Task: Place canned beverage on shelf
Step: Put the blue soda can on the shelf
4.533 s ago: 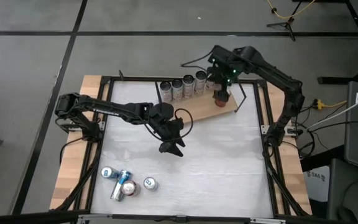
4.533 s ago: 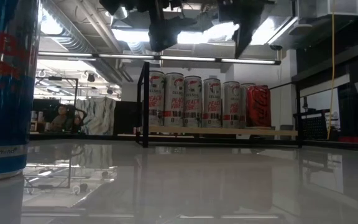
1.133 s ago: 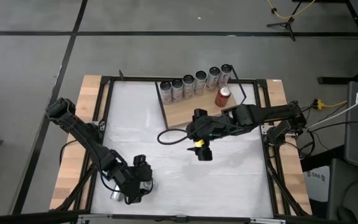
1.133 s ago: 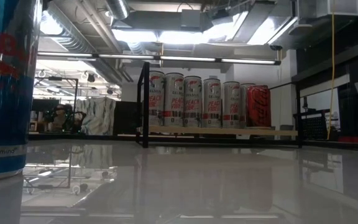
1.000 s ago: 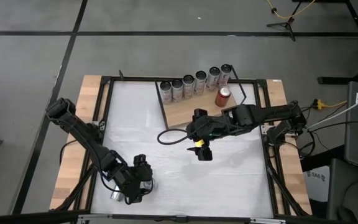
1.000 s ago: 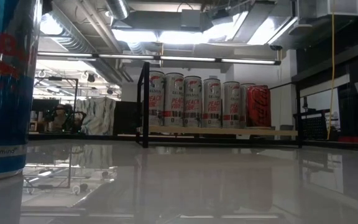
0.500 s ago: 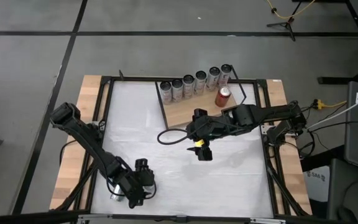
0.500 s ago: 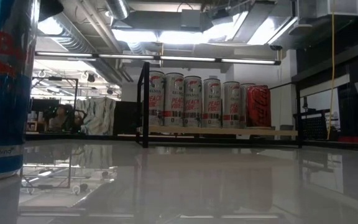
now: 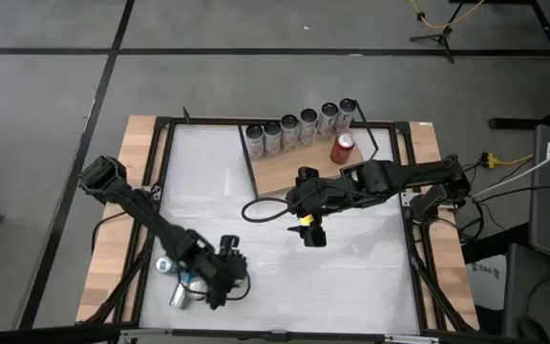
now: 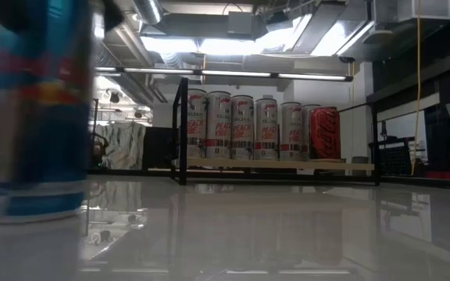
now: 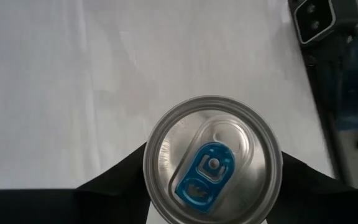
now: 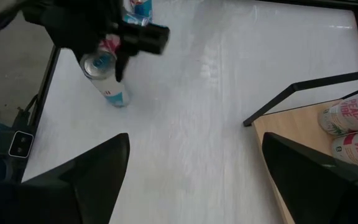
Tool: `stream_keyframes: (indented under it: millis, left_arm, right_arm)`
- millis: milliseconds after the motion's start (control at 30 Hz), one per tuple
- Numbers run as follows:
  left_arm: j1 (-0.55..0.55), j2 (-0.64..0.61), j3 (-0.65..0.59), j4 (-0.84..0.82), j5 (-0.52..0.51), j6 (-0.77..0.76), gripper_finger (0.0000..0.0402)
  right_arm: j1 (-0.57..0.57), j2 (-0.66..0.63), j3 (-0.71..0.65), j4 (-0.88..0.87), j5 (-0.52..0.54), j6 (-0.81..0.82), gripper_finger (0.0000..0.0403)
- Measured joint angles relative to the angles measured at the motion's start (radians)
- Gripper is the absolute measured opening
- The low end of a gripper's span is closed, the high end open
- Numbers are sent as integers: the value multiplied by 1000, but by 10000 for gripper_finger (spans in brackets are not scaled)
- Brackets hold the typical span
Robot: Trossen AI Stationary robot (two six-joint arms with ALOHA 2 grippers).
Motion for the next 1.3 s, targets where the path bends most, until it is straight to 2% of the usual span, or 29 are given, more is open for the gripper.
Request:
stream_keyframes:
  millis: [133,400,600,767,1033,1300]
  left_arm:
    - [90,0,0,46,61,171,210]
    - [295,0,0,204,87,502,214]
    - [442,0,0,252,218,625,216]
    - [530,0,0,242,280,712,217]
    - [595,0,0,173,397,809,217]
    - [587,0,0,42,409,924,218]
  right_arm:
    - [0,-1,0,-1,0,-24,363]
    - [0,-3,0,-71,0,-25,363]
    - [0,-27,2,-127,1,-26,363]
    - [-2,-45,2,-136,8,-29,363]
    - [-32,-45,2,-132,-7,-51,363]
    - [-49,-45,2,-130,-26,-57,363]
